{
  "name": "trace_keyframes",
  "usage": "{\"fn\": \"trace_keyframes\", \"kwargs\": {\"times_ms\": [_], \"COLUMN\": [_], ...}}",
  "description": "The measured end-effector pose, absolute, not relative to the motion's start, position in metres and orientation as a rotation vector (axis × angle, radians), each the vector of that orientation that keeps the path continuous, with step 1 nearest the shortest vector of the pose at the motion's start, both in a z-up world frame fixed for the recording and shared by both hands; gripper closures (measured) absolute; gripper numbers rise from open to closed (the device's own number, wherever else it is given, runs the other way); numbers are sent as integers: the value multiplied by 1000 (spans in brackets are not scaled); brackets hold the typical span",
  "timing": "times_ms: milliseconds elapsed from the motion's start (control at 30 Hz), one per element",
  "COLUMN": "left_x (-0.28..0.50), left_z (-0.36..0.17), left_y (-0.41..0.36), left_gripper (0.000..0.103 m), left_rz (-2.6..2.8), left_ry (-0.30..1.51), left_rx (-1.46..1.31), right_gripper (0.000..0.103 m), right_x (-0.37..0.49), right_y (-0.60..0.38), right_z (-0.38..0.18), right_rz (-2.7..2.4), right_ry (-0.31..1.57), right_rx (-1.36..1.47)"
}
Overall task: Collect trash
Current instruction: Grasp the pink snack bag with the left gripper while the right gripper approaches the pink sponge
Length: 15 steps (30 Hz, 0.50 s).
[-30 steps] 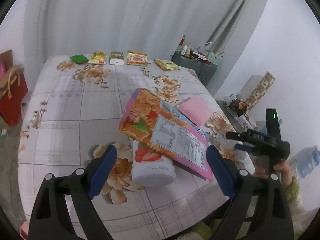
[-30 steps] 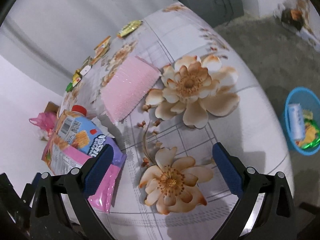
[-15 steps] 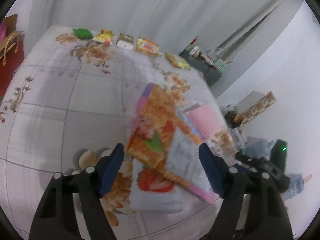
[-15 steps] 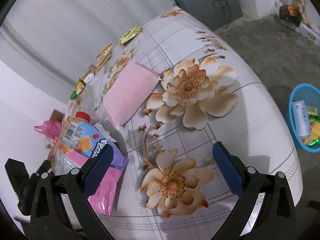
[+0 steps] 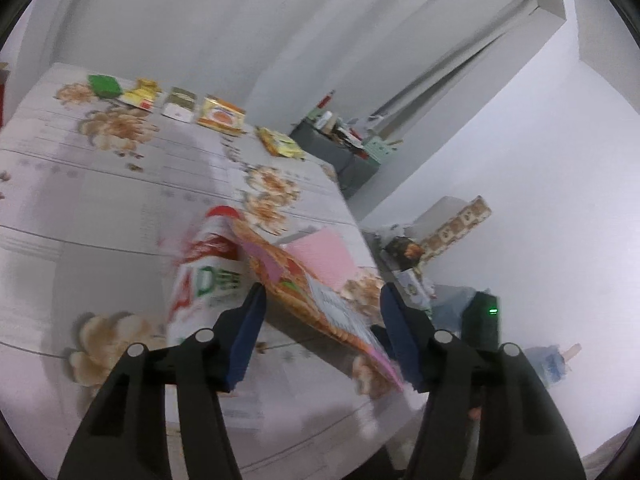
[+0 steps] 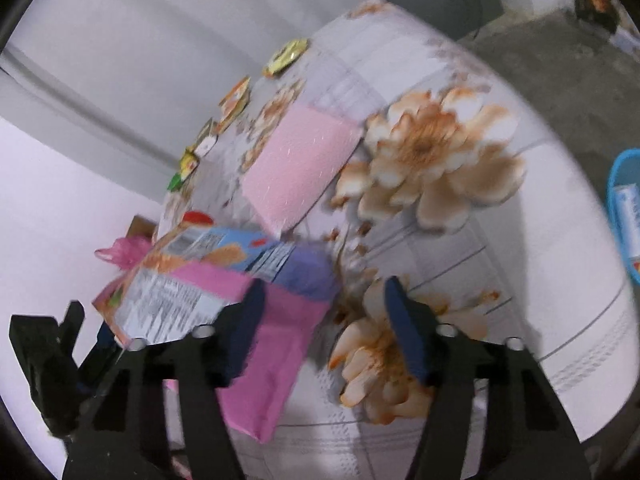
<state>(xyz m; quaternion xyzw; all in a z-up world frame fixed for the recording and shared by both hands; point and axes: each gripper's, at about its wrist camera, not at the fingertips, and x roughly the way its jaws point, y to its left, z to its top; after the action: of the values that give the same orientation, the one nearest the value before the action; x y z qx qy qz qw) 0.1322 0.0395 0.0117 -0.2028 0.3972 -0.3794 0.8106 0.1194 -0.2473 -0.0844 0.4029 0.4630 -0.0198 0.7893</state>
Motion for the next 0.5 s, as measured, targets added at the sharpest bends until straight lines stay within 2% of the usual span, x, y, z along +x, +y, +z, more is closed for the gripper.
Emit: {"fn": "trace_keyframes", "kwargs": {"times_ms": [67,233,300,500], "left_x": [130,128,127,134], "left_z": [11,2,0,-10], "left_y": [31,11,1,-18], "left_gripper": [46,46,49,72], "left_rz": [-817,-830,-823,-763], "left_ry": [854,883,885,918], "left_rx": [-418,-401,-373,-306], "right_gripper": [63,72,73,74], "right_x": [119,119,119,115], "right_y": [-245,-243,-241,-237], "right_z": [-86,-89,-89,-89], "right_rz": [-32,-13,-9,8], "right_ry": [1000,1010,1008,1012], "right_rx": [868,855,848,830]}}
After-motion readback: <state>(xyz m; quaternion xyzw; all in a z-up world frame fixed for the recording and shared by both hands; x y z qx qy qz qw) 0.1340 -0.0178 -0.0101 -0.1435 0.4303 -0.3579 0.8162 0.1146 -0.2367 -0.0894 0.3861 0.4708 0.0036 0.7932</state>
